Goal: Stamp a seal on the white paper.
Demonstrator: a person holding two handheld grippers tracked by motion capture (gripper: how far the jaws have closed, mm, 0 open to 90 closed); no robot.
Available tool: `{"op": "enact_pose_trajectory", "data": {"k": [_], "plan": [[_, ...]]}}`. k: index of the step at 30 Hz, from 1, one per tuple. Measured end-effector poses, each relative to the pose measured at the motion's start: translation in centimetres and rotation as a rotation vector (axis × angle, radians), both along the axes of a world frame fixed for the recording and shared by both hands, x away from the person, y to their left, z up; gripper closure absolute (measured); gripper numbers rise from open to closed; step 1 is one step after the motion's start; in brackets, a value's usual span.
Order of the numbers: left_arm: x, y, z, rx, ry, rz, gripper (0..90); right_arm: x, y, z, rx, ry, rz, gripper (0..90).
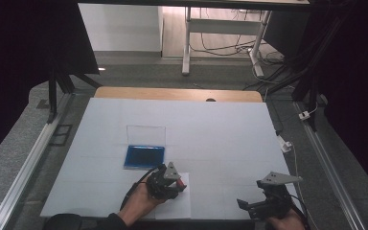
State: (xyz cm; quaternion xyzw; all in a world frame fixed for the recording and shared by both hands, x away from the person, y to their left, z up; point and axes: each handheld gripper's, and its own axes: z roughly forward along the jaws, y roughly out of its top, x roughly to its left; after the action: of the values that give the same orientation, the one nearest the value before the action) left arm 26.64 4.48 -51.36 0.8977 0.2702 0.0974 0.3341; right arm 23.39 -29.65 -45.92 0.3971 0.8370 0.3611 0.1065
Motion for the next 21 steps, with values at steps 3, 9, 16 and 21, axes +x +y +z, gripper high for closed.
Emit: {"op": "enact_pose_trajectory", "data": {"k": [3,9,16,21], "plan": [[0.34,0.21,0.03,-0.010,0.022,-0.007,58.4,-0.01,0.03,-0.01,0.000,0.001,0.000,0.0],[0.59,0.51,-0.04,-0.026,0.032,-0.025,58.2,0.00,-0.04,0.00,0.001,0.000,-0.001,0.0],[0.32,0.22,0.08,-0.009,0.010,-0.019,58.0,-0.02,0.00,0.01,0.001,0.000,0.001,0.0],[0.24,0.01,0.27,0.014,-0.005,-0.026,57.9,-0.01,-0.01,0.00,0.000,0.000,0.001,0.0]]}}
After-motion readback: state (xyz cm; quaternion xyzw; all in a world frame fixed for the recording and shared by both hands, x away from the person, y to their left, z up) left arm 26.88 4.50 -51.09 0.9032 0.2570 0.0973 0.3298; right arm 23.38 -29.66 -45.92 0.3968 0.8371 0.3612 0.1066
